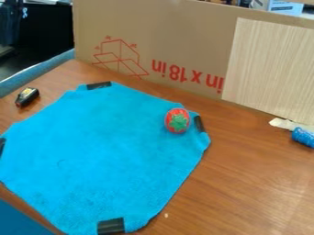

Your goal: The red toy is removed from the cloth

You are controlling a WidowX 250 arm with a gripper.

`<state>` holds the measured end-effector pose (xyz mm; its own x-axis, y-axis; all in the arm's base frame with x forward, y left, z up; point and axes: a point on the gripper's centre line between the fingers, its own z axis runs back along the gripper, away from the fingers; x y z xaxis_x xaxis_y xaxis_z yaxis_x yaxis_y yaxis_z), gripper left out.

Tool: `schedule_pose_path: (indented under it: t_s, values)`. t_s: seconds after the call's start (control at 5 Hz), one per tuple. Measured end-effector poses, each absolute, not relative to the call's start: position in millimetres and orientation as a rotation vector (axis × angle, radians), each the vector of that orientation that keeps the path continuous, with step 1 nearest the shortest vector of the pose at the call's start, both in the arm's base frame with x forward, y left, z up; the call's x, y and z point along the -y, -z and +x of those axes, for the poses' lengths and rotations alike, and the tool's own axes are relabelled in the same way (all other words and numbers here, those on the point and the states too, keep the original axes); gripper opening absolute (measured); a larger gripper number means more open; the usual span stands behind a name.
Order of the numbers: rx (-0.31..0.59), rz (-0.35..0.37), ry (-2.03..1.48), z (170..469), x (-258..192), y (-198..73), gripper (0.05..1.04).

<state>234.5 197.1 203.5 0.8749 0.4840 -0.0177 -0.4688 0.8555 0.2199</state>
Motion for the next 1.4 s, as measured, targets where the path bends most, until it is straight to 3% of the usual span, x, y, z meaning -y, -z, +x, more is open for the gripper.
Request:
schedule_pose_path:
  t_s: [0.2,0.4,0.8,1.0,1.2,1.4]
  values:
    - [-0.103,0.187,-0.49,238.3,-197.0,-192.2,1.0]
    - [-0.077,0.065,-0.464,254.4,-201.9,-162.3,1.0]
    - [-0.048,-0.092,-0.495,271.0,-175.8,-136.2,0.999]
    - [-0.01,-0.171,-0.527,285.3,-147.3,-119.1,0.999]
    - [0.093,-0.245,-0.584,299.2,-125.6,-116.0,0.999]
    - [0.135,-0.272,-0.634,314.5,-102.2,-109.3,0.999]
